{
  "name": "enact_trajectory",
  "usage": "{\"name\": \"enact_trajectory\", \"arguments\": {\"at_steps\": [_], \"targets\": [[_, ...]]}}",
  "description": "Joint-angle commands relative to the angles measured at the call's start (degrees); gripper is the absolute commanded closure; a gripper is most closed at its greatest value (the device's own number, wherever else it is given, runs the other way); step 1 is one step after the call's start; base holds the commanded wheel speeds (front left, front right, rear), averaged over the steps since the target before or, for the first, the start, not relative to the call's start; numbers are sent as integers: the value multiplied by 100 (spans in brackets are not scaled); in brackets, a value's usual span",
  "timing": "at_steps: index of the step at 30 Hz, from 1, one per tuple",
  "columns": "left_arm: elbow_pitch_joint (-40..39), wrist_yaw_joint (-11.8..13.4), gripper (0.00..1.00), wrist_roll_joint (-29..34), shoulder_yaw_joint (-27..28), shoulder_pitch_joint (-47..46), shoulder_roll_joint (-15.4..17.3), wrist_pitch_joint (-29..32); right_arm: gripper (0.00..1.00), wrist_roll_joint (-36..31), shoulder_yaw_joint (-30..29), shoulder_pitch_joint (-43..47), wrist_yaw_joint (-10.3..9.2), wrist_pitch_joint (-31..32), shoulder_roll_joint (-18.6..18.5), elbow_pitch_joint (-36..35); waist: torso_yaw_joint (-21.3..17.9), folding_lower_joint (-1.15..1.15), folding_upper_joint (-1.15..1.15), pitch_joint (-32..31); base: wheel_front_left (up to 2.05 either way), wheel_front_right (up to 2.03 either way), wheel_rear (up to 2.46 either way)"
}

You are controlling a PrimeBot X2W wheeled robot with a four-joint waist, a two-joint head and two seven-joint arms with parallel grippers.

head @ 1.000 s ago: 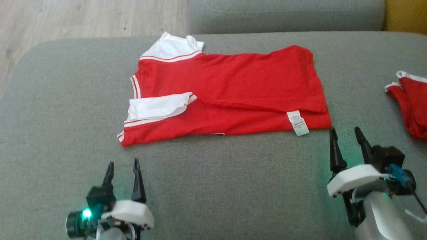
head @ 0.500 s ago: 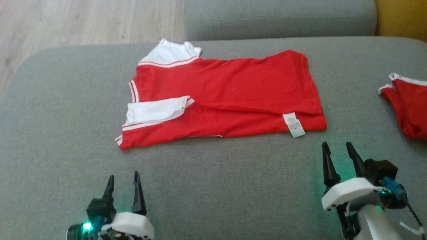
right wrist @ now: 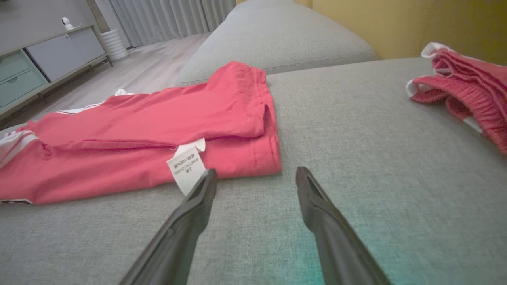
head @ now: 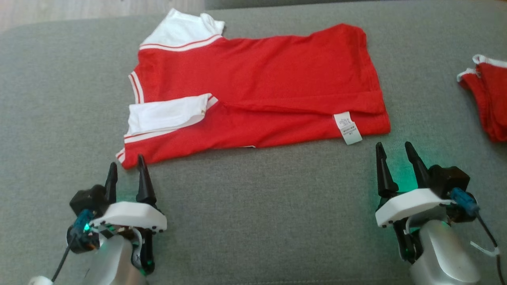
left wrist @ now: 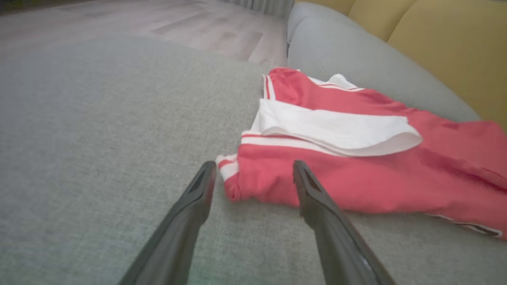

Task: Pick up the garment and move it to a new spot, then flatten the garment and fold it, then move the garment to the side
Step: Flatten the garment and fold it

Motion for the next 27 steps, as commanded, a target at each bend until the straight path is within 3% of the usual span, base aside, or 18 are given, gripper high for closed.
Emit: {"name": "enact_trajectory", "arguments": {"at_steps": [1,11,21,22,23,25,27], "targets": [[25,-65,0,-60,241,-253,92,-30,0,9,143,-217,21,-70,-10,-200,-63,-1,0,91,0,0,0],[802,-425,0,-846,223,-677,92,-30,0,43,178,-393,21,-70,-10,-309,-173,-1,0,336,0,0,0],[849,-484,0,-1486,-388,-845,92,-30,0,169,339,-630,21,-70,-9,-225,-164,-1,0,462,0,0,0],[865,-484,5,-1582,-485,-858,92,-30,0,200,352,-672,21,-70,-9,-185,-154,-1,0,476,0,0,0],[885,-485,24,-1635,-591,-879,92,-30,0,225,375,-719,21,-70,-9,-132,-145,-1,0,489,0,0,0],[971,-485,40,-1764,-792,-923,92,-30,0,275,380,-827,21,-70,-9,28,-127,-1,0,523,0,0,0],[1060,-485,68,-1869,-1031,-983,94,-30,0,317,311,-948,21,-70,-9,182,-104,-1,0,558,0,0,0]]}}
